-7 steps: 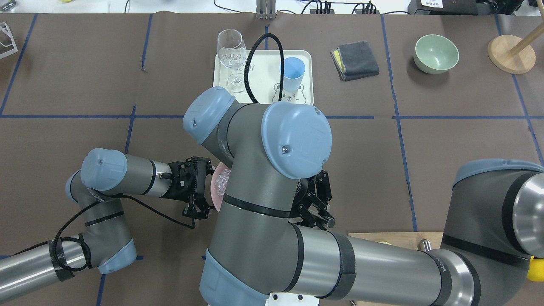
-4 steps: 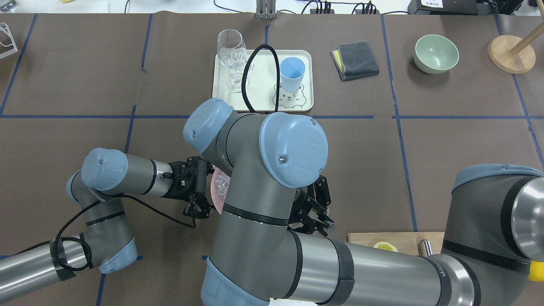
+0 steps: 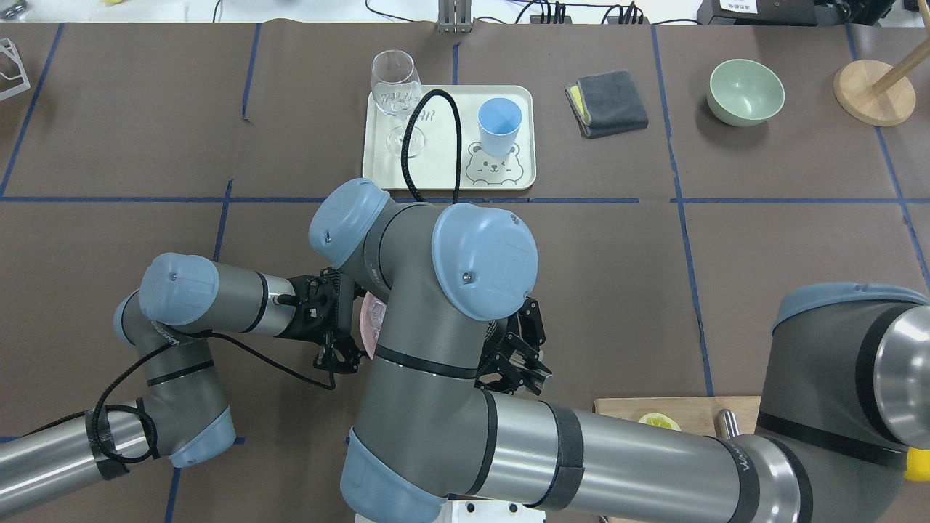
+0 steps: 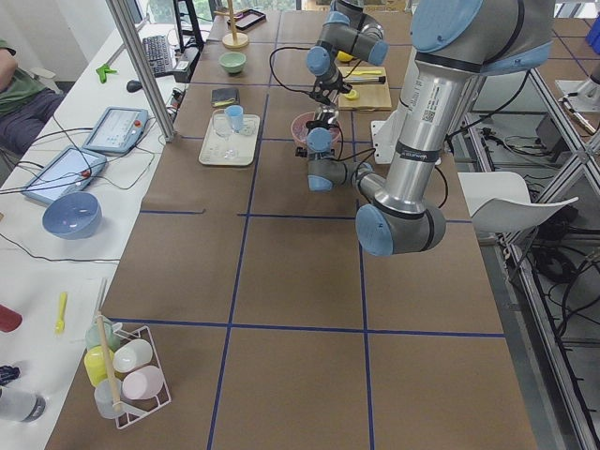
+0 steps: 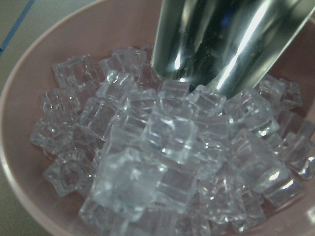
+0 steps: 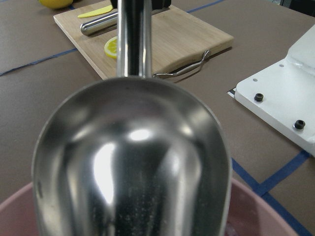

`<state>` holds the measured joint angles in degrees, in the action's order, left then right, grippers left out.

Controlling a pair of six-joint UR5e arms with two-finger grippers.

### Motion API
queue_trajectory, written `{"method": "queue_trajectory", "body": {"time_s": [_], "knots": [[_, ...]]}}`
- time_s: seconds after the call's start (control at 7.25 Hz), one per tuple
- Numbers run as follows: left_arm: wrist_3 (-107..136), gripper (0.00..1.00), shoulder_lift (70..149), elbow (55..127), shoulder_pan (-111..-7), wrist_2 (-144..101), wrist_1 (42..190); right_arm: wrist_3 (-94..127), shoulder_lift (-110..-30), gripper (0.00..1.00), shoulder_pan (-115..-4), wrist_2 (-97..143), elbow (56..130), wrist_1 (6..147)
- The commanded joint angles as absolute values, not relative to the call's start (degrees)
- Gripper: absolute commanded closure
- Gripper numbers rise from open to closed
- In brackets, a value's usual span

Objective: Put ice in cup with scoop
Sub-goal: 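Tilt the bowl with the left gripper while the right gripper positions the scoop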

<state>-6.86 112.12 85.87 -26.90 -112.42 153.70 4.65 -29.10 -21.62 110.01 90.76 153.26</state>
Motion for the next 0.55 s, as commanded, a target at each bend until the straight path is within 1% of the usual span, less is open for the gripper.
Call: {"method": "queue_trajectory", "body": {"time_s": [0.0,0.41], "knots": [[-6.86,0.0,112.32,85.87,-26.89,-112.41,153.72,4.92,-29.27,1.0,-21.62,109.86,88.42,149.78],[-5.89,0.0,112.5,85.87,-26.89,-112.41,153.72,5.62,-32.33,1.0,-21.62,109.95,88.42,143.03]]}}
